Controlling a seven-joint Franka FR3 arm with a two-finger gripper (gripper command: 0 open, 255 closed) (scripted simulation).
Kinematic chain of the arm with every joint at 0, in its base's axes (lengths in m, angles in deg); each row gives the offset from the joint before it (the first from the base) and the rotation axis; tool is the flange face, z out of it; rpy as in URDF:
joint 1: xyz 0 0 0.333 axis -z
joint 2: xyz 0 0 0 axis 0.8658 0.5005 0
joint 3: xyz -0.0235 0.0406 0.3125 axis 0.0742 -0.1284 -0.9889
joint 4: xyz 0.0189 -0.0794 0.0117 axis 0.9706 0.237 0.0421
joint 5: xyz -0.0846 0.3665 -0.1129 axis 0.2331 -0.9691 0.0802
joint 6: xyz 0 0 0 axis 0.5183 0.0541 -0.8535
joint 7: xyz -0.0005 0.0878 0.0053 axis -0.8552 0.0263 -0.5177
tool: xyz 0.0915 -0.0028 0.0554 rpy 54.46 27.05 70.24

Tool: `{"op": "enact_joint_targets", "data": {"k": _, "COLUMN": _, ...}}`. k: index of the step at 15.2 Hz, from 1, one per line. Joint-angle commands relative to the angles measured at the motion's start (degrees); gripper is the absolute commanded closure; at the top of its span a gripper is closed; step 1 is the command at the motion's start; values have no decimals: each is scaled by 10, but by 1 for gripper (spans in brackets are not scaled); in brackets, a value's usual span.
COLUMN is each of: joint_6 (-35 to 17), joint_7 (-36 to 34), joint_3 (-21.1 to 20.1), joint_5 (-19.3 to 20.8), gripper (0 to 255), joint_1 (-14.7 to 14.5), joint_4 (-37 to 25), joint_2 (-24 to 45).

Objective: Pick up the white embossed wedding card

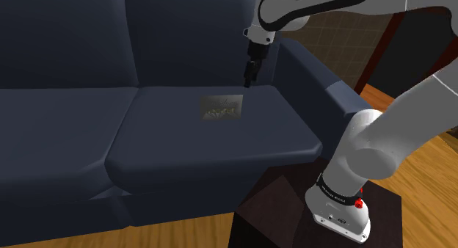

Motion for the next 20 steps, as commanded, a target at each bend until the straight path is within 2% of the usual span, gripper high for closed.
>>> {"op": "enact_joint_targets", "data": {"k": 1, "joint_6": -26, "joint_7": 60, "joint_3": 17, "joint_5": -12, "gripper": 0, "joint_1": -14, "joint_4": -24, "joint_2": 44}}
{"op": "enact_joint_targets", "data": {"k": 9, "joint_6": -82, "joint_7": 285, "joint_3": 45, "joint_5": -99, "gripper": 0, "joint_1": -57, "joint_4": -146, "joint_2": 216}}
{"op": "enact_joint_targets", "data": {"k": 17, "joint_6": -82, "joint_7": 477, "joint_3": 15, "joint_5": -183, "gripper": 0, "joint_1": -59, "joint_4": -300, "joint_2": 372}}
{"op": "enact_joint_targets", "data": {"k": 20, "joint_6": -93, "joint_7": 495, "joint_3": 9, "joint_5": -192, "gripper": 0, "joint_1": -58, "joint_4": -305, "joint_2": 389}}
